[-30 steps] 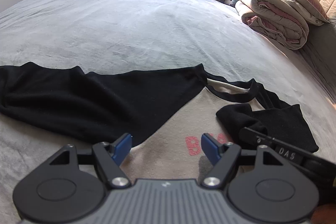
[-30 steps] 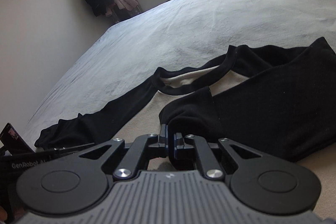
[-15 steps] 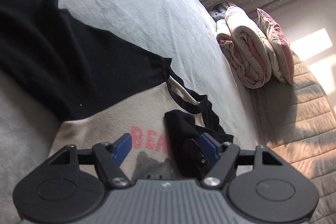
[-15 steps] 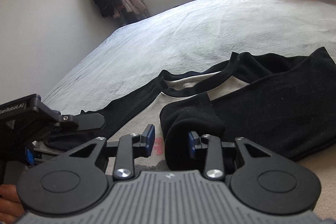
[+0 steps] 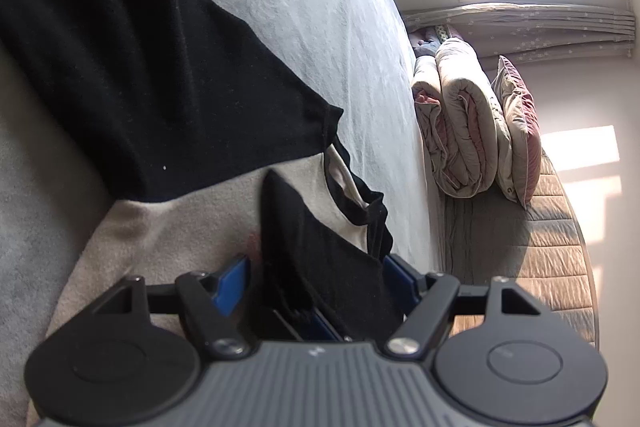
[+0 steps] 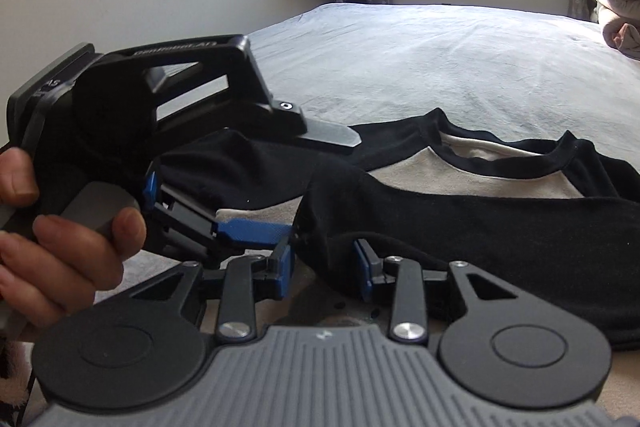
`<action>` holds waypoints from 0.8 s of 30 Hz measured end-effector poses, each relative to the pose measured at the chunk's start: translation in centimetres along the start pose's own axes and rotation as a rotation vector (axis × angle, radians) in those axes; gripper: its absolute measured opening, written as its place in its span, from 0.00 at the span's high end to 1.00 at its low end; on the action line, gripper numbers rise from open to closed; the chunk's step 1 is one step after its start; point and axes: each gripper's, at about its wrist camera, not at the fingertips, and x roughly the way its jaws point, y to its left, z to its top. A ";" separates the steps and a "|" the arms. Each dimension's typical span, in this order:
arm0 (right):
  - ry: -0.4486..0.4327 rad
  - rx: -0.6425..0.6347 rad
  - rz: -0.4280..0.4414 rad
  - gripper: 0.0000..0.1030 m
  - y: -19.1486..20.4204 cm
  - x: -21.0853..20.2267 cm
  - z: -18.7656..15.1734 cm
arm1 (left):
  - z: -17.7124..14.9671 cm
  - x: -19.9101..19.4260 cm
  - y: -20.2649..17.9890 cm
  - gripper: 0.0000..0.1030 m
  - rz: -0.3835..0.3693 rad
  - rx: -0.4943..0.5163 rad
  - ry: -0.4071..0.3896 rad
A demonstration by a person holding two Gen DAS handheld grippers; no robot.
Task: Fold clothes
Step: 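Grasp the tee side edge with the left gripper while the right gripper releases the sleeve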
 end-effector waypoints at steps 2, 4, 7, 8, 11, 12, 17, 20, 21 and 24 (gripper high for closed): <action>0.007 -0.022 -0.008 0.64 0.3 0.1 -0.1 | 0.0 0.2 -0.3 0.32 0.027 0.025 -0.013; 0.007 -0.013 -0.021 0.64 0.0 -0.2 -0.2 | -0.2 0.4 -0.8 0.40 0.065 0.070 -0.031; 0.013 0.002 -0.048 0.61 -0.9 -1.3 -0.4 | -0.4 1.0 -1.6 0.59 0.149 0.172 -0.056; 0.017 -0.008 -0.066 0.58 -1.2 -1.6 -0.6 | -0.5 1.1 -1.9 0.66 0.174 0.201 -0.069; 0.022 -0.057 -0.139 0.54 -2.3 -3.5 -1.2 | -0.6 1.2 -2.4 0.80 0.224 0.251 -0.090; 0.019 -0.078 -0.171 0.52 -2.7 -4.2 -1.4 | -0.4 1.2 -2.4 0.83 0.226 0.255 -0.088; 0.029 -0.093 -0.292 0.51 -5.9 -7.0 -2.5 | 0.2 0.9 -2.3 0.85 0.231 0.247 -0.069; 0.055 -0.118 -0.368 0.51 -7.6 -8.1 -3.5 | 0.1 0.9 -2.0 0.85 0.253 0.252 -0.061; 0.061 -0.129 -0.397 0.51 -8.1 -8.1 -3.8 | 0.0 0.9 -2.0 0.87 0.259 0.258 -0.061; 0.064 -0.149 -0.482 0.51 -9.2 -7.8 -4.6 | -0.4 0.4 -2.9 0.96 0.277 0.308 -0.091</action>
